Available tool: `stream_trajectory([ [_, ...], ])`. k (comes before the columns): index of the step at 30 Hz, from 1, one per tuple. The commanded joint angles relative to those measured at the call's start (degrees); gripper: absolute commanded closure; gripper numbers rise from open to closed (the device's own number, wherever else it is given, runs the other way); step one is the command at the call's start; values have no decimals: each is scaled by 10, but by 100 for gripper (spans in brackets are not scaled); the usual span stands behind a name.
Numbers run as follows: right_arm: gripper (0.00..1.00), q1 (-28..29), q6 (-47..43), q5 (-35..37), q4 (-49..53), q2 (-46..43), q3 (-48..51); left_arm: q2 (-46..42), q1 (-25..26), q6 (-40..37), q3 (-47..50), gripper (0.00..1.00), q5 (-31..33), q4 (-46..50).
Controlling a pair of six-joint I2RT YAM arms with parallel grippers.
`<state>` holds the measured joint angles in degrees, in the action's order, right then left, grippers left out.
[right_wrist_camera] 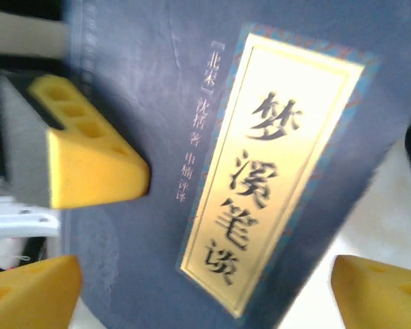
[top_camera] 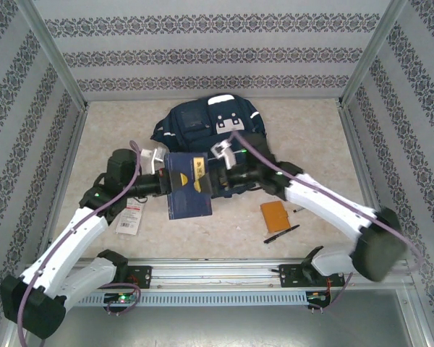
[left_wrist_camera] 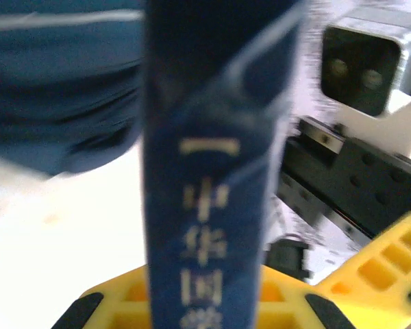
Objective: Pack books, pencil case, and school supplies into a backpack
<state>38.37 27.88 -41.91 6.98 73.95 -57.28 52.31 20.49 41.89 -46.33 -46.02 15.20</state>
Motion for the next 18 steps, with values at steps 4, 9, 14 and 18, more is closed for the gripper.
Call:
stream_trajectory([
  [4,2,-38,-69,-10,-128,-157,113,19,-4,17,-30,100,-173,-166],
  [9,2,-62,81,75,-179,-228,177,11,-4,111,-32,100,-95,-289],
  [14,2,53,315,282,-316,-248,217,12,-4,141,-48,100,81,-308],
  [18,2,145,349,456,-372,-233,218,61,-1,219,-43,100,115,-432],
])
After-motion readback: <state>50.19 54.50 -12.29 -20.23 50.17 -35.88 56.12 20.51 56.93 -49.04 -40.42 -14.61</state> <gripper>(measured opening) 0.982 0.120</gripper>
